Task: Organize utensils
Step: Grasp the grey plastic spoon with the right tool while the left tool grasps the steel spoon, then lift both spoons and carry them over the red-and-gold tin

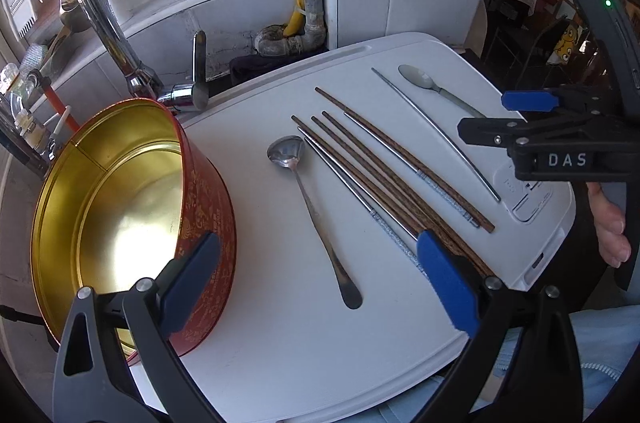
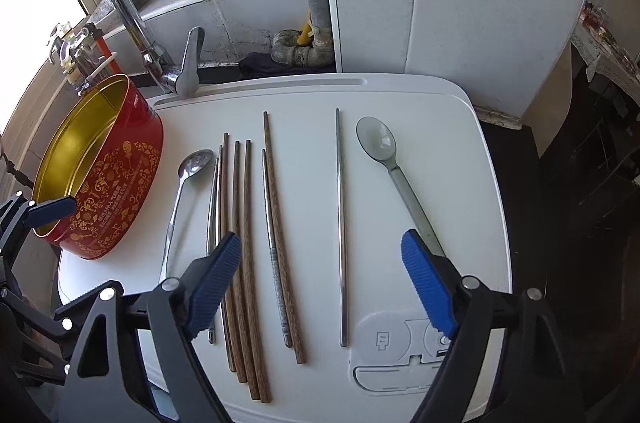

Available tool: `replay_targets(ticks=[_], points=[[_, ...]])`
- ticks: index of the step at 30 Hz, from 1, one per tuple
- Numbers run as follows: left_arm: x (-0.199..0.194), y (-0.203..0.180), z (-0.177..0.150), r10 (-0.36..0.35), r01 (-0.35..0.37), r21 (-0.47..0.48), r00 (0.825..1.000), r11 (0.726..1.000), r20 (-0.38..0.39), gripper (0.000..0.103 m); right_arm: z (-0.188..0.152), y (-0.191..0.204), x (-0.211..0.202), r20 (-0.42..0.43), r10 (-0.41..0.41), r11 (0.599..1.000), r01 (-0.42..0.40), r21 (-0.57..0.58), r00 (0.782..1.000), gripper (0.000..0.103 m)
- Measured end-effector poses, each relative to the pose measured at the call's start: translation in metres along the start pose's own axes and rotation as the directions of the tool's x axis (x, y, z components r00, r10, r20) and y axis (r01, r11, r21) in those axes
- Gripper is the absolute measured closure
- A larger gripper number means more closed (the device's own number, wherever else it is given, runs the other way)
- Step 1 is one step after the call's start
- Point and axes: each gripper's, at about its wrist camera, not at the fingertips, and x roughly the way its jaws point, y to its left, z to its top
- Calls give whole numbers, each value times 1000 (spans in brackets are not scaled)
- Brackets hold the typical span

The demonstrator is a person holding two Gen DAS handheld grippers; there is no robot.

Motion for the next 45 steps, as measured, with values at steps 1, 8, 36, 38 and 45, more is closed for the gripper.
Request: replay_targets(ticks=[1, 8, 36, 38, 45], points=[[5, -2, 2, -6, 6, -3, 1000, 1000, -4, 7, 0, -7, 6, -11, 1, 1000, -1, 13, 1000, 24], [37, 0, 8, -13, 11, -24, 998, 1000, -57, 31, 5, -46, 26, -16, -17, 998, 18, 56, 1000, 31], [75, 35, 6, -61, 44, -211, 995, 977, -79, 97, 13, -52, 55, -12, -11, 999, 11, -32, 1000, 91], [65, 36, 6, -64, 51, -218, 997, 975, -53, 97, 11, -50, 41, 16, -1, 1000, 1, -24, 1000, 91], [40, 33, 3, -52, 51, -193, 999, 980, 2, 102, 7, -31, -9, 108, 30, 998, -23, -65, 994, 91]])
